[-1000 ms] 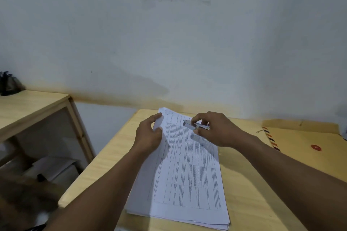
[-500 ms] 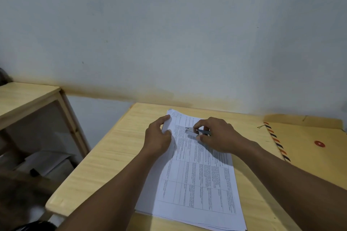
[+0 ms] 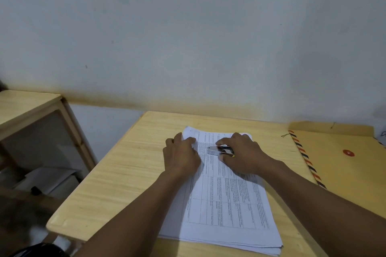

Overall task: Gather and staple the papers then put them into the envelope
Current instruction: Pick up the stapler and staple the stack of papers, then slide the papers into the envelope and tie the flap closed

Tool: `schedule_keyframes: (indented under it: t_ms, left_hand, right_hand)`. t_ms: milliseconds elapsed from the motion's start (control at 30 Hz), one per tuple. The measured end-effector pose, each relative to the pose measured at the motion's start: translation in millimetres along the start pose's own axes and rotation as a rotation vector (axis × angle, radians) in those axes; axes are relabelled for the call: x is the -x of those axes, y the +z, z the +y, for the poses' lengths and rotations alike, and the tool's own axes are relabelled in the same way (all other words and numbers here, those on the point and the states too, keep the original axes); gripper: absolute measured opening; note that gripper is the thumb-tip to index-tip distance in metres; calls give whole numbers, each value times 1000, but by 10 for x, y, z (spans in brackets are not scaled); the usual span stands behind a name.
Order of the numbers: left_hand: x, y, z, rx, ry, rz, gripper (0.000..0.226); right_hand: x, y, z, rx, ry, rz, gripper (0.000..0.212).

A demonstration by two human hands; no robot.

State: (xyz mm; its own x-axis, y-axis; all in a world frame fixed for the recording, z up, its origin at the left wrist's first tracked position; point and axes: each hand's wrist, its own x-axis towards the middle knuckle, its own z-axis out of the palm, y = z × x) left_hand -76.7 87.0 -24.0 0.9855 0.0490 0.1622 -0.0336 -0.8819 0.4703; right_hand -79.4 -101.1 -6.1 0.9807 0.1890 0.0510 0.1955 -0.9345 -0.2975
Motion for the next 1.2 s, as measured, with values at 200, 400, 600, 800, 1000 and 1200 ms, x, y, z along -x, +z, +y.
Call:
schedule_keyframes:
  t_ms: [200, 400, 600, 800, 1000, 1200]
  left_hand:
    - [36, -143, 168, -8, 41, -4, 48]
    - [212, -138, 843, 52, 263, 63, 42]
    - [574, 184, 1608, 117, 501, -155, 44]
    - [946, 577, 2019, -11, 638, -407, 53]
    - [1042, 720, 2137, 56, 471, -431, 58]
    - [1011, 675, 2202, 364, 288, -474, 51]
  right_hand:
    - [214, -257, 165, -79, 81, 43, 54]
    - [714, -701, 676, -66, 237, 121, 47]
    - [1428, -908, 1341, -15, 449, 64, 48]
    - [1917, -848, 1717, 27, 604, 134, 54]
    - [2099, -833, 1917, 26, 779, 177, 74]
    - [2081, -784, 1866, 36, 782, 149, 78]
